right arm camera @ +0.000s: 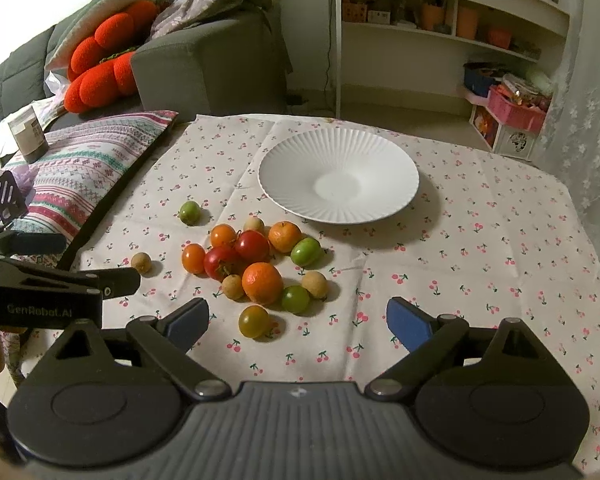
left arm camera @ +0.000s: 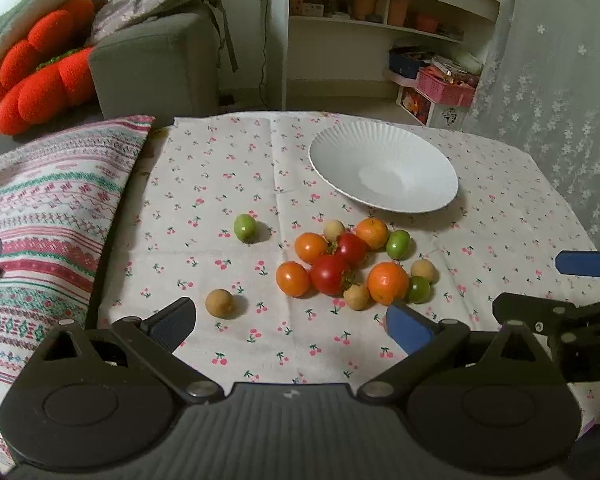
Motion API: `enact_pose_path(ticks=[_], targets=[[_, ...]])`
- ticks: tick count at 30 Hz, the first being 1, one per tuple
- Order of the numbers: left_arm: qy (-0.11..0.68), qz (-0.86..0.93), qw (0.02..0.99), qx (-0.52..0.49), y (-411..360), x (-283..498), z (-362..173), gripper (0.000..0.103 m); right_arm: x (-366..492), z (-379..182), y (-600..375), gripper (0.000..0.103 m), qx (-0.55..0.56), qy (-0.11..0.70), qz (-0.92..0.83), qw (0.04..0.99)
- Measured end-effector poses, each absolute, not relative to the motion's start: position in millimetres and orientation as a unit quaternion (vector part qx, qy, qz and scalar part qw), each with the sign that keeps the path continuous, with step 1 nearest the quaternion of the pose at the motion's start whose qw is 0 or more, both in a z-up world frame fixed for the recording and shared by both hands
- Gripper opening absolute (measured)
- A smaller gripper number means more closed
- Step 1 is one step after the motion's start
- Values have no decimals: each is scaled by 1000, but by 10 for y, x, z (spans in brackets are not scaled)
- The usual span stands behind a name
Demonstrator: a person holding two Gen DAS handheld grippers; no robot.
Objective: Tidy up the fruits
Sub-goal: 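Move both grippers open toward the pile of fruits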
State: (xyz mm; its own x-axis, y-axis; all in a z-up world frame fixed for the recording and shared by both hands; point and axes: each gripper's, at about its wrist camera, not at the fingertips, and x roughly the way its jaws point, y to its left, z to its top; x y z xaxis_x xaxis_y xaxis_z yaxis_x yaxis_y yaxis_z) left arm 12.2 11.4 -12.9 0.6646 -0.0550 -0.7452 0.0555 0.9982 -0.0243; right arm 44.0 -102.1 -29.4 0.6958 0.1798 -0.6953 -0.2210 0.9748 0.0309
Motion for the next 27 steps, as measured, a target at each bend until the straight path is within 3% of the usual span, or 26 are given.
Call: enact_pose_path(ticks=[10,18,27], targets=[[418,-22,908,12,136,220,-212,91,552,-348,-971,94,-36,383,111,917],[423,-10,906,3,262,325,-245,91,700,-469,-937,86,-35,411,121,903],[426,-5,905,5,297,392,-268,91,805,-502,-913,85,-50,407,122,904]])
